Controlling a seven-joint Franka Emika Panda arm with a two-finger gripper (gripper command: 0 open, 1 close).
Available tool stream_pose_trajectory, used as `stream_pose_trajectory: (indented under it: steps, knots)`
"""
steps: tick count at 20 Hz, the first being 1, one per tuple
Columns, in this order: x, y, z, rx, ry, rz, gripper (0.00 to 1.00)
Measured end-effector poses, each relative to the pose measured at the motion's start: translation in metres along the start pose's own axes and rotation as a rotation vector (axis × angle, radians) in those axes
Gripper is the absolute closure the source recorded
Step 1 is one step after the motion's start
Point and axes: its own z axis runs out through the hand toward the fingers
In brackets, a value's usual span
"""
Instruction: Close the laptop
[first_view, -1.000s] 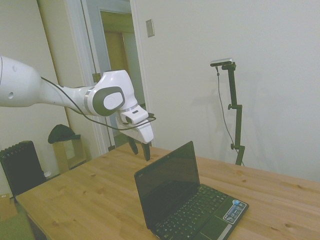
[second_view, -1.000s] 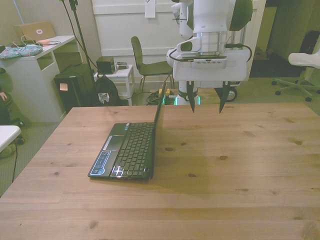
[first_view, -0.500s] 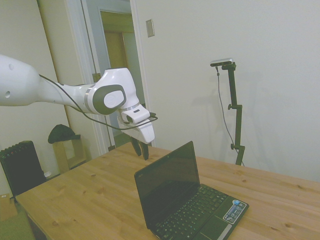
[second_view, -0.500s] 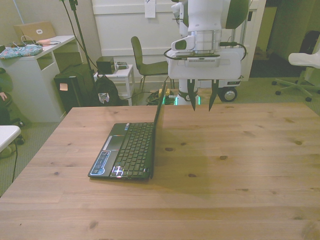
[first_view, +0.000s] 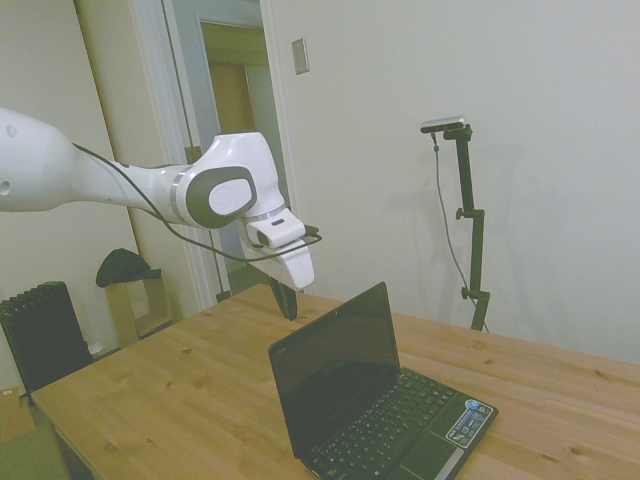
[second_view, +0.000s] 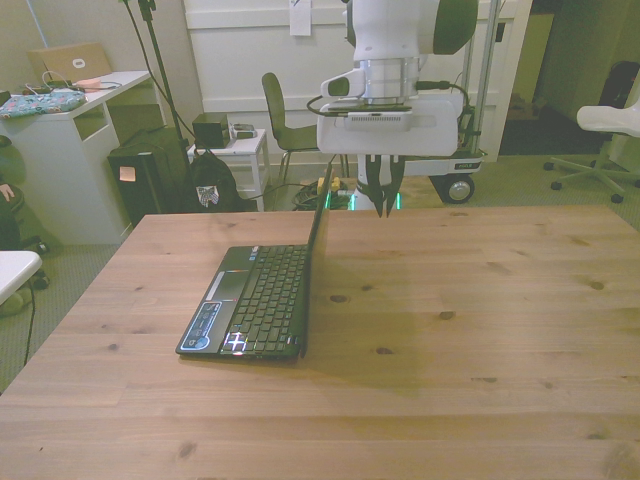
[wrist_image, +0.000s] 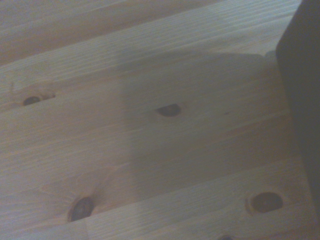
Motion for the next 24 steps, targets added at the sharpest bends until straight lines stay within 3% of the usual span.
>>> stream_pose_trajectory:
  steps: [14, 19, 24]
  knots:
    - [0.113, 0.098, 0.008, -0.013, -0.019, 0.085, 1.0]
    - [0.159, 0.151, 0.038, -0.058, -0.036, 0.114, 1.0]
    - [0.174, 0.178, 0.09, -0.108, -0.06, 0.128, 1.0]
